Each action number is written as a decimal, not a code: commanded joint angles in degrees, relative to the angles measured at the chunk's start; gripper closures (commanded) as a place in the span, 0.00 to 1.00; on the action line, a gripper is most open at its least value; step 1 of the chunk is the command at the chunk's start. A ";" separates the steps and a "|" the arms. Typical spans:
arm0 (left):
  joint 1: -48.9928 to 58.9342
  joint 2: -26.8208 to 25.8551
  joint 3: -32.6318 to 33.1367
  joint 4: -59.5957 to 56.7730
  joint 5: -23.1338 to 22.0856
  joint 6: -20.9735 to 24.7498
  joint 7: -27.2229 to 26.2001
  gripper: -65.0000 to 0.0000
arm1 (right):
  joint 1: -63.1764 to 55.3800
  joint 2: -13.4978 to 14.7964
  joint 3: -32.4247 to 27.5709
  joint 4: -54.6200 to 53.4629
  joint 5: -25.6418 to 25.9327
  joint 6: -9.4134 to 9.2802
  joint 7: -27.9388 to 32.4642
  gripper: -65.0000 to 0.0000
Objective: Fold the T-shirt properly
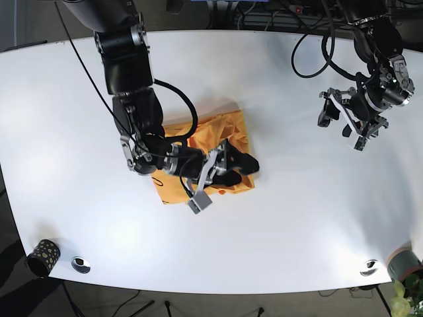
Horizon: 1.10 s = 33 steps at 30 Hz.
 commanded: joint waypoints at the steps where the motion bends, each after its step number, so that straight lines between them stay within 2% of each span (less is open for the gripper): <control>1: -0.85 -0.59 -0.08 1.13 -1.18 -0.31 -1.50 0.40 | 4.86 -1.14 -1.73 -4.56 1.12 0.28 3.68 0.35; 4: -0.85 -0.59 0.18 1.13 -1.09 -0.31 -1.50 0.40 | 7.85 -1.23 -3.93 -6.85 1.38 0.28 4.91 0.35; 7: -1.20 -0.51 0.89 1.13 -0.83 -0.31 -1.50 0.40 | 8.21 -0.70 -3.93 -4.56 1.73 0.37 4.39 0.35; 13: -3.58 -0.86 5.28 1.22 -0.74 0.04 -1.68 0.40 | 3.72 5.19 -1.56 7.13 1.65 0.01 1.05 0.36; 16: -5.25 -0.59 7.39 1.22 -0.74 0.04 -1.77 0.40 | 0.47 8.09 1.25 11.88 1.56 0.01 0.96 0.48; 19: -8.15 -0.42 11.79 1.04 -0.74 0.13 -1.77 0.40 | -1.03 10.99 4.24 12.05 1.65 0.01 0.96 0.71; 22: -10.52 -0.07 17.33 0.86 -0.74 0.74 -1.77 0.40 | -1.73 13.19 6.70 11.09 1.21 0.01 0.96 0.85; 27: -15.27 4.33 25.59 -0.45 -0.65 6.37 -1.85 0.40 | 0.38 14.59 8.99 3.79 0.77 -0.07 1.22 0.80; 31: -19.58 8.72 29.90 -7.22 -0.65 7.60 -1.94 0.40 | 4.86 14.07 8.73 -6.32 -5.39 -0.07 3.16 0.81; 33: -21.77 11.10 30.78 -10.83 -0.65 7.77 -1.94 0.40 | 6.18 12.66 8.81 -9.57 -8.82 0.45 4.65 0.81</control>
